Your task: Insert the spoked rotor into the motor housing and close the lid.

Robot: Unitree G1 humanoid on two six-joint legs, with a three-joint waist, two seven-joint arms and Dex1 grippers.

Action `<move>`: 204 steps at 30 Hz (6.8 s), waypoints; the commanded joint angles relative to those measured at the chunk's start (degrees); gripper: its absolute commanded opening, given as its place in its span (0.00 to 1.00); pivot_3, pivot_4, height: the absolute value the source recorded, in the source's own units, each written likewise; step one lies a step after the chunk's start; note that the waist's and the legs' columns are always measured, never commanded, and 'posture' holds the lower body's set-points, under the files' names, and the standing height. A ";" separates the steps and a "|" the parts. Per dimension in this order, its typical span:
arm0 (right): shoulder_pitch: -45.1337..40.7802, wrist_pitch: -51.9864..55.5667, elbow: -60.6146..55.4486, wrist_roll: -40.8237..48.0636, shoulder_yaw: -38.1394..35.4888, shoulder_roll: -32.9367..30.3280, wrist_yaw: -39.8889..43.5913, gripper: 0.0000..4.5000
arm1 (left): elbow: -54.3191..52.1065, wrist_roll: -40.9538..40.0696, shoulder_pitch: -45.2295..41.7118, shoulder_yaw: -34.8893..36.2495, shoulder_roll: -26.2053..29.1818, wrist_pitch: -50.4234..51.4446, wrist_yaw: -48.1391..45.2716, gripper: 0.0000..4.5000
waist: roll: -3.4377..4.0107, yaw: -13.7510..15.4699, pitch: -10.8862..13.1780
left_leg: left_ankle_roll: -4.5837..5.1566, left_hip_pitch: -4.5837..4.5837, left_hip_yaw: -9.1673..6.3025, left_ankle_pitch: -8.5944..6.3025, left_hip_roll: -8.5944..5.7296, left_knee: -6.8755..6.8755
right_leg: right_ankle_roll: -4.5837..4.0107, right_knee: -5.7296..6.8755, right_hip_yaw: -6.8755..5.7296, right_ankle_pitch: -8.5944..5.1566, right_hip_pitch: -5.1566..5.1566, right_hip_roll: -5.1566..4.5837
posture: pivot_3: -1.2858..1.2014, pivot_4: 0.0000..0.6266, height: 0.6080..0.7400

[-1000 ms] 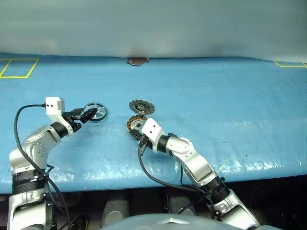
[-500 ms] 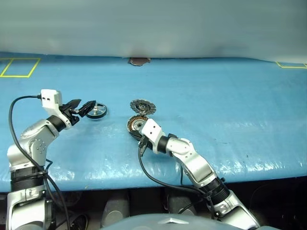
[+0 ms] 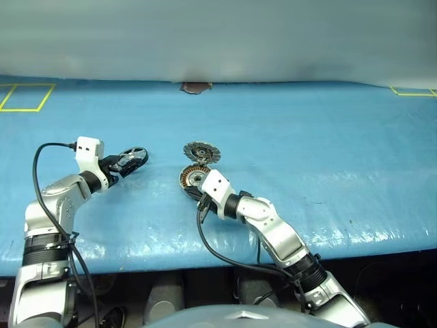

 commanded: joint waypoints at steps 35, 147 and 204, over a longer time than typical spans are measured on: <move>0.53 -0.41 -2.09 -0.30 0.17 -0.35 0.83 0.00 | -14.26 3.16 -3.53 -5.22 13.17 -10.13 -1.75 0.93 | -0.22 0.62 0.03 | -0.11 0.02 -0.02 0.04 -0.04 -0.01 | -0.04 -0.09 0.01 0.07 0.06 0.00 | 0.52 0.24 1.00; 2.72 5.19 -9.12 -0.32 -2.71 -4.70 -2.62 0.00 | 30.46 53.56 -35.88 -40.29 12.85 -46.77 -30.91 0.38 | -0.29 0.18 0.12 | -0.02 -0.07 -0.16 0.02 0.03 0.42 | -0.04 0.88 0.04 -0.11 -0.17 0.23 | 0.52 0.24 1.00; 6.84 4.40 -10.70 -0.81 -9.62 -8.35 -5.45 0.00 | 0.89 11.09 -19.87 -22.73 8.63 -17.62 -49.98 0.38 | -0.28 0.25 0.12 | -0.02 -0.07 -0.16 0.02 0.03 0.82 | -0.08 0.97 0.05 -0.13 -0.03 0.21 | 0.52 0.24 1.00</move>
